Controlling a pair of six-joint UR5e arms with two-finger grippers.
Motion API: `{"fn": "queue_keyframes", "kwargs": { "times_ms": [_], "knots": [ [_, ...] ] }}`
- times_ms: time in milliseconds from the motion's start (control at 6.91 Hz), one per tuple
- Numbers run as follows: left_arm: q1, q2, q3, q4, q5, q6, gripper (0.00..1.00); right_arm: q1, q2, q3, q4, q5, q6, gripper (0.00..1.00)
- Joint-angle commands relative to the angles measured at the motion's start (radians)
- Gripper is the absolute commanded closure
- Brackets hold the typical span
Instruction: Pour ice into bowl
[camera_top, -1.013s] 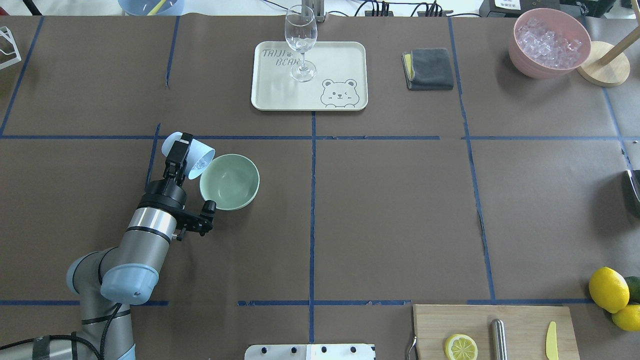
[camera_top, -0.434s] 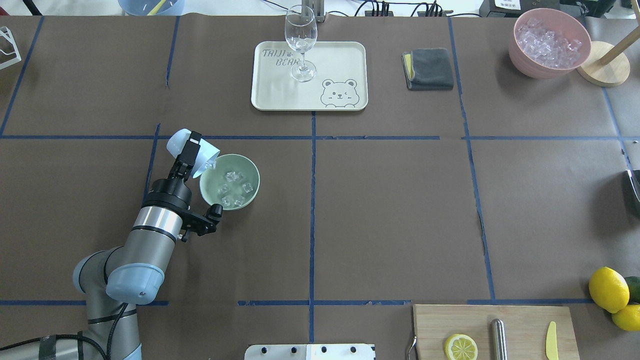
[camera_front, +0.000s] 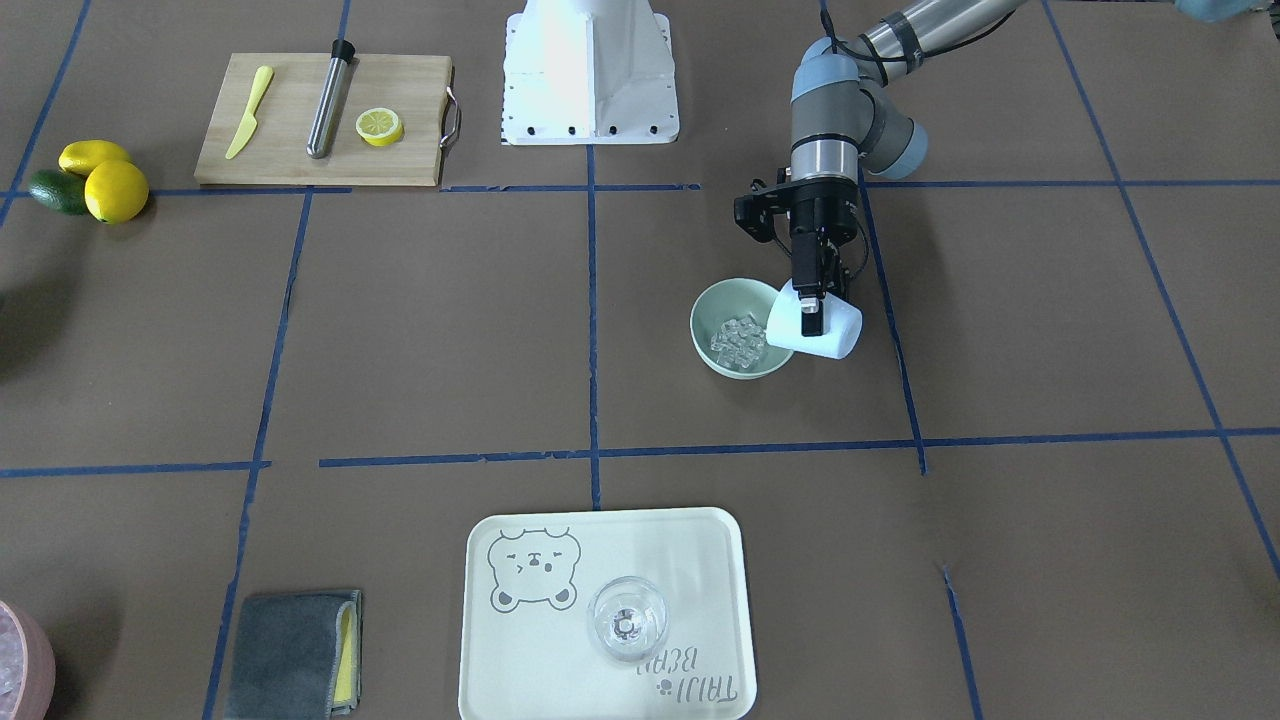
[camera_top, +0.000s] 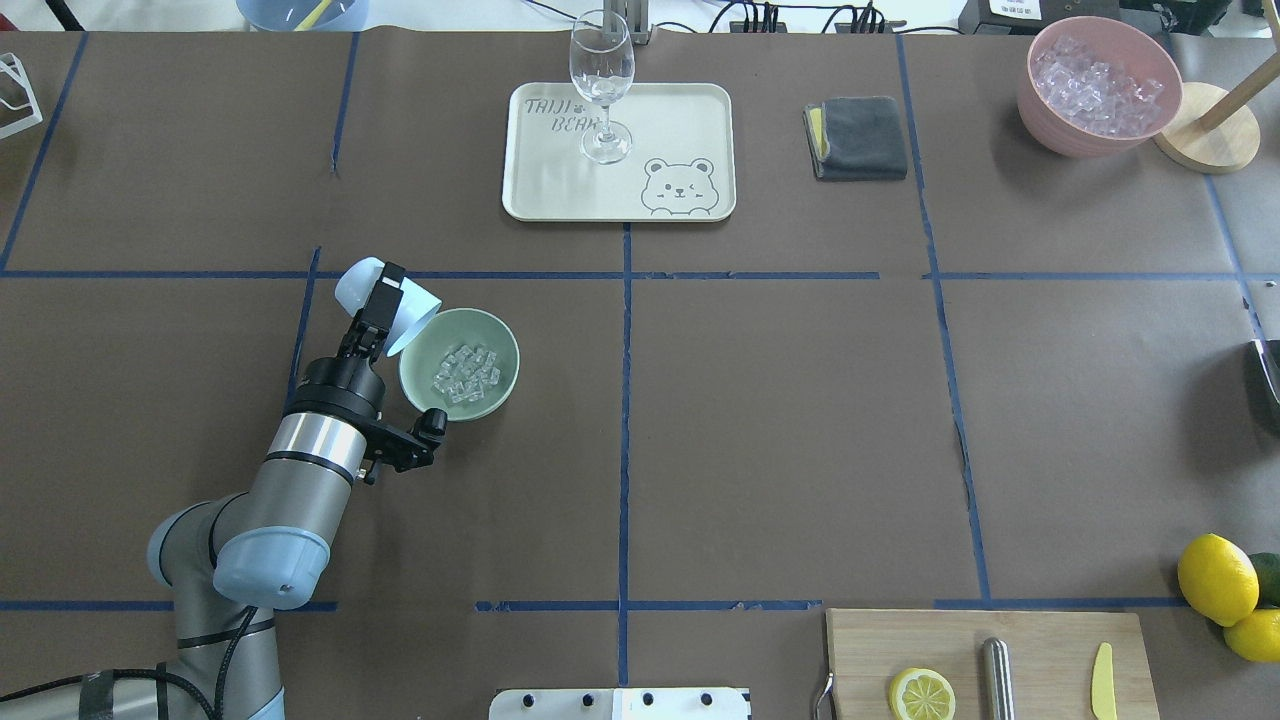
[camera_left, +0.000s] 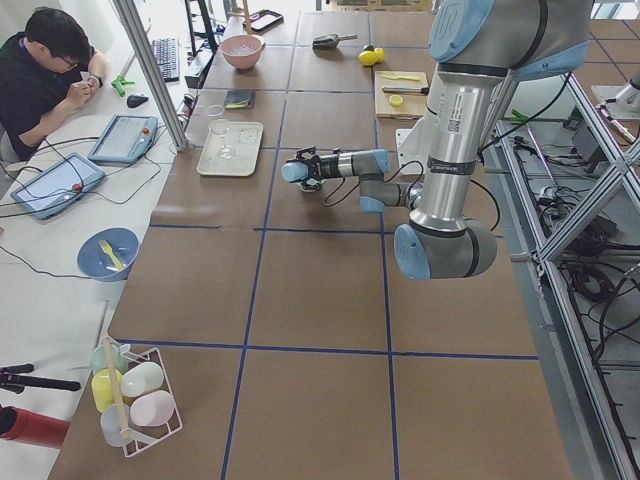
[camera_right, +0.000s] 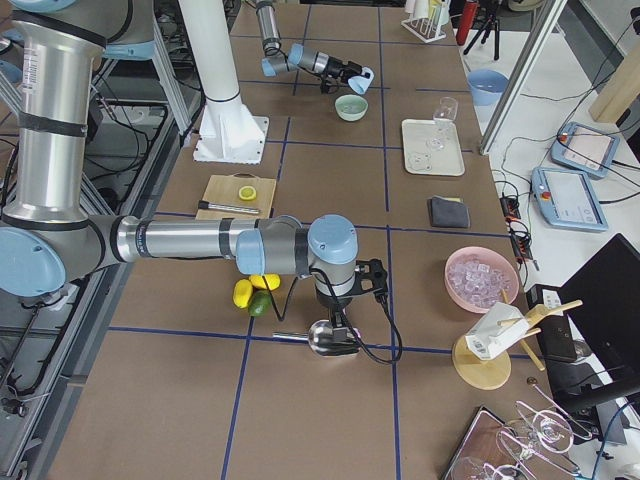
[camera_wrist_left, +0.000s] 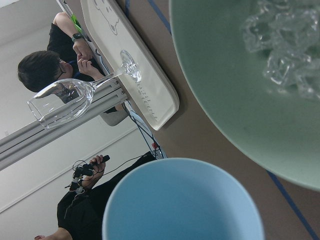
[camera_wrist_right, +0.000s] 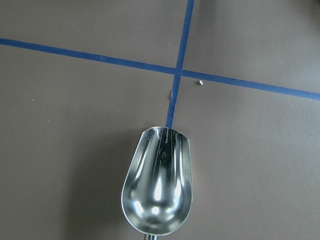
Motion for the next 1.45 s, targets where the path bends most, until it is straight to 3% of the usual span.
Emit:
{"fn": "queue_keyframes", "kwargs": {
  "times_ms": [0, 145, 434, 1302],
  "knots": [
    [0.0, 0.001, -0.003, -0.009, -0.002, 0.0, 1.0, 0.001, 0.002, 0.0, 0.0, 0.0, 0.0, 0.0],
    [0.0, 0.0, -0.029, -0.04, -0.002, -0.01, 1.0, 0.001, 0.002, 0.0, -0.002, 0.0, 0.0, 0.0],
    [-0.002, 0.012, -0.078, -0.261, -0.017, -0.08, 1.0, 0.001, 0.005, 0.0, 0.0, 0.0, 0.0, 0.0],
    [-0.01, 0.023, -0.076, -0.258, -0.289, -1.43, 1.0, 0.0, 0.011, 0.0, 0.0, 0.0, 0.0, 0.0]
  ]
}}
